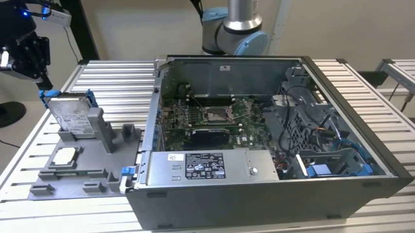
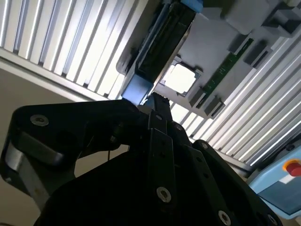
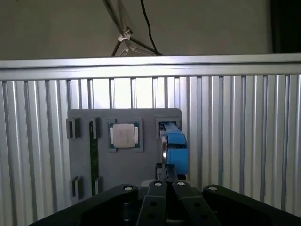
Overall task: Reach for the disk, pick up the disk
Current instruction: 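Pick up the disk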
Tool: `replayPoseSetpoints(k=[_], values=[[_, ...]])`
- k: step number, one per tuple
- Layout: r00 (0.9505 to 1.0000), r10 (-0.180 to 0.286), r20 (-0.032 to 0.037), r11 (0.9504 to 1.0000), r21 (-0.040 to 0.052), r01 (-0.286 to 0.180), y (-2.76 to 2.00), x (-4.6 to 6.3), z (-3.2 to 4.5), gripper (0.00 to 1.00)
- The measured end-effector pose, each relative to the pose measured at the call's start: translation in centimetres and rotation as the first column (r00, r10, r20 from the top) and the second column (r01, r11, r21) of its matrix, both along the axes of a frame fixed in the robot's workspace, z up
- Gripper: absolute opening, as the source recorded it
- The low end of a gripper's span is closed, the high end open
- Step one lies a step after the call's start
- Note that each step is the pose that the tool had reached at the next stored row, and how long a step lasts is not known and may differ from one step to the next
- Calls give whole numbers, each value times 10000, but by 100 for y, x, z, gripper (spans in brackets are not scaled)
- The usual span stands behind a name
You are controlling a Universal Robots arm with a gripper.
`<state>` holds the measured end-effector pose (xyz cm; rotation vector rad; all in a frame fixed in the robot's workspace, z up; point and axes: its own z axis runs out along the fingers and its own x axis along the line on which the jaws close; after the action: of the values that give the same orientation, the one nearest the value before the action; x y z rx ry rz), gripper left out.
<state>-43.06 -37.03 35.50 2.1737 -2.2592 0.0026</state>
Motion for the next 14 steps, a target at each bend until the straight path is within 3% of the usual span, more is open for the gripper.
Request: replayPoseSetpoints(k=[6,14], values=[[10000,0,0,10000,-3,0,31,1,-2,0],[10000,5,0,10000,-4,-5,34,0,-2,0]])
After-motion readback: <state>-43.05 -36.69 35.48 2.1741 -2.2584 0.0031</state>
